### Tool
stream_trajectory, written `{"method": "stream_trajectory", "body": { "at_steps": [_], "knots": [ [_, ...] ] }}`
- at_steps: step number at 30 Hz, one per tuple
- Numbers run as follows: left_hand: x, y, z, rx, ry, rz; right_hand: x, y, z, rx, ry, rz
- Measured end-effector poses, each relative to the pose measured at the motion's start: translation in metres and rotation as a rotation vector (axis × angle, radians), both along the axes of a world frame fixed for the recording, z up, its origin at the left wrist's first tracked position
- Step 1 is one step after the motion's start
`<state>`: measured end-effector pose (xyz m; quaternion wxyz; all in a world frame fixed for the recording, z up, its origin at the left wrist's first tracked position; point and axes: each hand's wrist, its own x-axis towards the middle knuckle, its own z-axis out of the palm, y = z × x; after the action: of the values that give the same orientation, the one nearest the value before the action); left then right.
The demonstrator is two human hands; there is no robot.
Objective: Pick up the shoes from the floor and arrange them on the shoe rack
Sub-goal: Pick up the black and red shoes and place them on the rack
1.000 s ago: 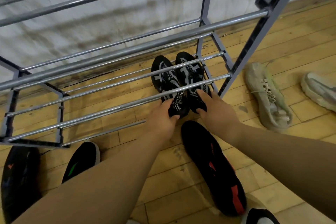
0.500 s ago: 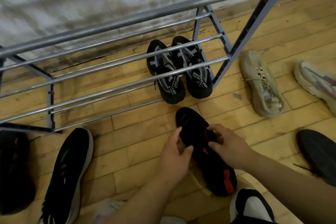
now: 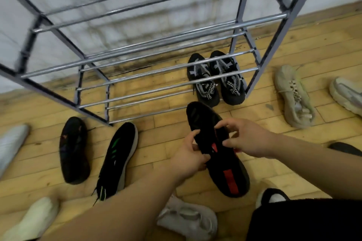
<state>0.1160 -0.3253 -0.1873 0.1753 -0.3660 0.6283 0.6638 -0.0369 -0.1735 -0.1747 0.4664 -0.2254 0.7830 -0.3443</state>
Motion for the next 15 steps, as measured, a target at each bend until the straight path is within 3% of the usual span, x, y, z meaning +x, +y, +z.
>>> {"method": "stream_trajectory", "body": {
  "at_steps": [5,7,11,15],
  "knots": [
    [0.028,-0.031,0.093,-0.079,0.028,-0.125,0.011,-0.03,0.102,-0.074,0.196,0.276],
    [0.035,-0.037,0.138,-0.16,0.106,-0.126,0.013,-0.037,0.148,-0.159,0.212,0.284],
    [0.04,-0.033,0.219,-0.347,0.384,-0.128,0.018,-0.023,0.234,-0.377,0.201,0.085],
    [0.011,-0.002,0.274,-0.478,0.616,-0.208,0.024,0.033,0.278,-0.634,0.183,-0.217]
  ]
}}
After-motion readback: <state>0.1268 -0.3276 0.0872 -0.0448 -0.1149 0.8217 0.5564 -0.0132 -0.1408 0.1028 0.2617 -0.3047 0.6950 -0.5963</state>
